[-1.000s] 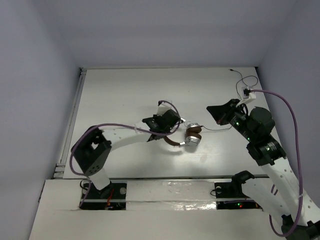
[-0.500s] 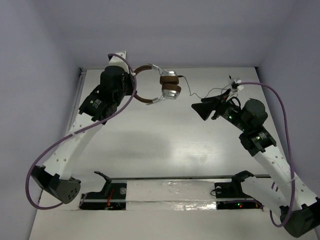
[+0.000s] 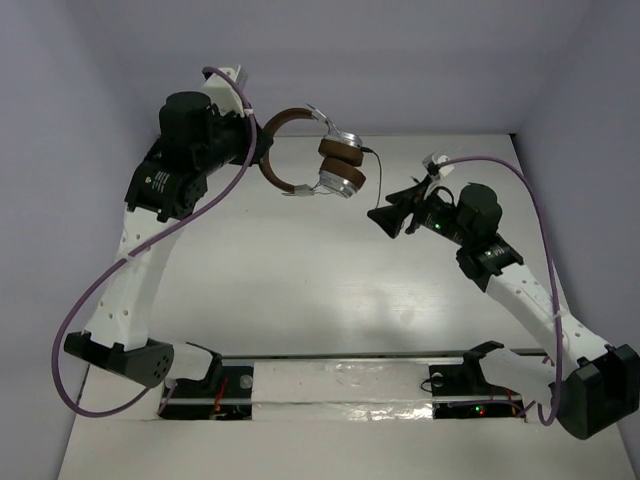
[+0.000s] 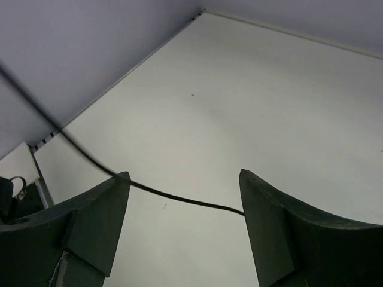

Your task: Wrap the headphones

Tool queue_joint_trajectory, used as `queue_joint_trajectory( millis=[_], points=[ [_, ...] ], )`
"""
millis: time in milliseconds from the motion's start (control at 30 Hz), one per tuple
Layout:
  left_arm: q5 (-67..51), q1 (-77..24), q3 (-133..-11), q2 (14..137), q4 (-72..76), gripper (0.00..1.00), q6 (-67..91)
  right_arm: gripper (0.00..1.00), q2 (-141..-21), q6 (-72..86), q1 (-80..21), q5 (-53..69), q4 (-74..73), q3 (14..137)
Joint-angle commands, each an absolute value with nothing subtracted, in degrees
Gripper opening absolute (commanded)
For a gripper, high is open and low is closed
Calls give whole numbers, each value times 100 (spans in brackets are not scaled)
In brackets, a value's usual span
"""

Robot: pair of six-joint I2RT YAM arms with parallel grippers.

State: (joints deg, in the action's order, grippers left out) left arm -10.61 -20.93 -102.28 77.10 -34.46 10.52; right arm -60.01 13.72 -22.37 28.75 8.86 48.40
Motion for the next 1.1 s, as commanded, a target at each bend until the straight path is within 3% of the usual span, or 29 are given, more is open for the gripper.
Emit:
queue_joint_trajectory(
  millis=[0,700,833,933,1067],
  points=[
    [-1950,-1969,-10827,7690,-3199,0,1239,79,-6152,1144,-2241,2876,1564,4694],
    [-3067,-1688,-13016,7980,-3076,0,2188,64,-7417,1512,-2136,2742,3094,4236],
    [-3321,-1451,-12964,8051,-2945,0,2338,61,-7646,1573,-2136,2707,3286,4157],
    [-3541,-1205,-12920,8147,-2769,0,2513,51,-7804,1748,-2136,2865,3567,4043],
    [-3639,-1029,-12525,8209,-2331,0,2829,21,-7998,2091,-2136,2997,3893,3850]
  ],
)
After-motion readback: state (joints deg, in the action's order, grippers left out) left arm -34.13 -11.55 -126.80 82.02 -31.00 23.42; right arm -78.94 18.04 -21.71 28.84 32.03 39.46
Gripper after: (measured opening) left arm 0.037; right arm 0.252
